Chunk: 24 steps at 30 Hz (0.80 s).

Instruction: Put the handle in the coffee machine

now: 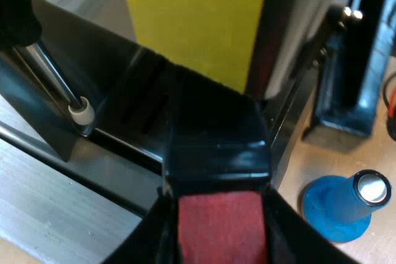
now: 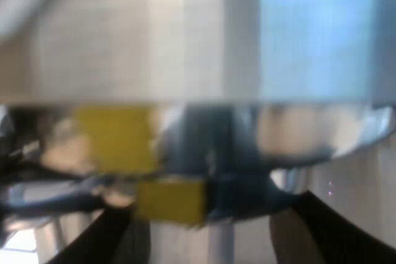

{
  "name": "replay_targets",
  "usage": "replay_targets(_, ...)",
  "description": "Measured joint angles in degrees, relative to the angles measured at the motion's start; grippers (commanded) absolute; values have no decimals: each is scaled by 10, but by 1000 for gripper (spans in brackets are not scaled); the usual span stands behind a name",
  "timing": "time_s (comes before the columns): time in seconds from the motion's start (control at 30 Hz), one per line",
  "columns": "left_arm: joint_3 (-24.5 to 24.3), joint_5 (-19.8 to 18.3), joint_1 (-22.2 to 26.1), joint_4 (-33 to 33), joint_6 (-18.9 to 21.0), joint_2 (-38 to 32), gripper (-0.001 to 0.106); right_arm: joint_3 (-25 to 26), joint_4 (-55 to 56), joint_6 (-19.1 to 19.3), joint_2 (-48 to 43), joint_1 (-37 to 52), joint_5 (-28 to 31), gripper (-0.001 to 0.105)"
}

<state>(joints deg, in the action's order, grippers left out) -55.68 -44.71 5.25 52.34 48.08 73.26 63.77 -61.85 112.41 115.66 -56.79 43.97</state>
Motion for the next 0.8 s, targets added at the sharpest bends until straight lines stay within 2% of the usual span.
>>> replay_targets(0.5,0,0,0,1,0,0,0,0,-83,14,30,7,-11,47)
replay_targets(0.57,0,0,0,2,0,0,0,0,-91,39,32,7,-11,47)
replay_targets(0.8,0,0,0,2,0,0,0,3,-102,44,35,7,-23,47)
